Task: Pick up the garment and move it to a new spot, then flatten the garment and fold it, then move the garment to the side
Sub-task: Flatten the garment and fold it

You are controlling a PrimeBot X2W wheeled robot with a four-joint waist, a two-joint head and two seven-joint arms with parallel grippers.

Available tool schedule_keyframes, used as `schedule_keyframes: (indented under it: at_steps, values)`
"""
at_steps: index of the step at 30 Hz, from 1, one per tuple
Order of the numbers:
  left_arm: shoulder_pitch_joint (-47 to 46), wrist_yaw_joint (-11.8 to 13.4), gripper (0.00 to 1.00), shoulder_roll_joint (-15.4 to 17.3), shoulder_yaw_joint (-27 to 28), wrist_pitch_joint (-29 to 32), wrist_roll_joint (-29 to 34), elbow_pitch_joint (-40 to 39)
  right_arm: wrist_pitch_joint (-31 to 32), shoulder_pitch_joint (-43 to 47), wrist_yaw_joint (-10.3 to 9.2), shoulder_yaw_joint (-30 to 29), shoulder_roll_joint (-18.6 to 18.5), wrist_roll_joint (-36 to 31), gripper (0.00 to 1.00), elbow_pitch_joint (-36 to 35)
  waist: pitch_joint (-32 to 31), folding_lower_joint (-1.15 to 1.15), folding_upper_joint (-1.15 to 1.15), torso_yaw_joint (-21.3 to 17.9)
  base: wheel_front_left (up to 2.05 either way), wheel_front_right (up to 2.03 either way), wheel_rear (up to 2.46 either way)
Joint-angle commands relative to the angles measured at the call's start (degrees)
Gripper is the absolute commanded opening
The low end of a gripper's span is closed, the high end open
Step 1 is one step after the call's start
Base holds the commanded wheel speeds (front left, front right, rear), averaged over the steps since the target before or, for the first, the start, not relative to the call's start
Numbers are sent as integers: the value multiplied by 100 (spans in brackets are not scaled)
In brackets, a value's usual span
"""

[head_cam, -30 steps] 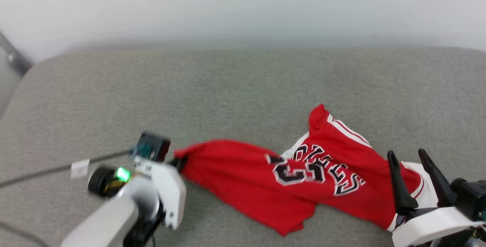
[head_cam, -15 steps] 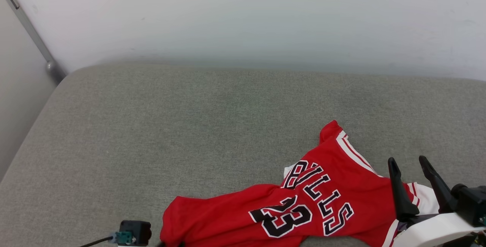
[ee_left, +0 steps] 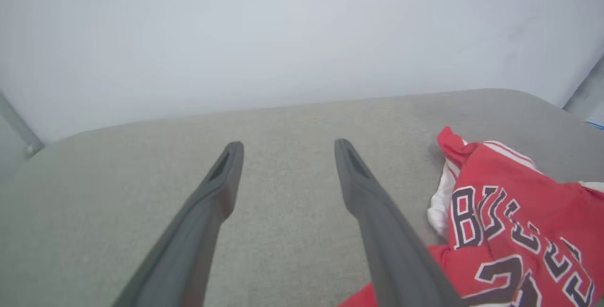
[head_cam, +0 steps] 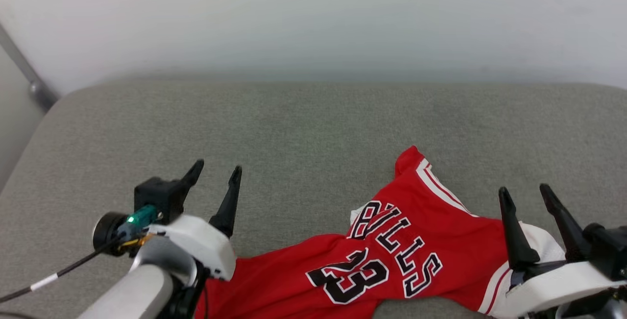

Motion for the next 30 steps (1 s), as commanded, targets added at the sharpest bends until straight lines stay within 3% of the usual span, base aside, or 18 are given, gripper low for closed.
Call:
schedule_keyframes:
  at_steps: [1,8,19,29,30]
  values:
    - [-322,-97,100,-117,-58,-23,91,75,-36,-175,-2,20,7,14,100,-64,242,1,0,-190,0,0,0]
    - [-1359,-822,100,-523,-531,426,252,756,-212,-605,-2,178,8,59,100,-57,882,1,0,-624,0,0,0]
    - [-2248,-2243,100,-779,-1666,2038,202,1634,-464,-790,-2,136,9,236,100,304,1342,1,0,-962,0,0,0]
    - [-2537,-2575,100,-713,-2604,3557,171,2041,-637,-889,-3,257,8,430,100,569,1525,1,0,-1123,0,0,0]
    - [-2519,-2586,55,-725,-2697,3672,124,2071,-658,-898,-2,255,8,452,100,597,1533,1,0,-1138,0,0,0]
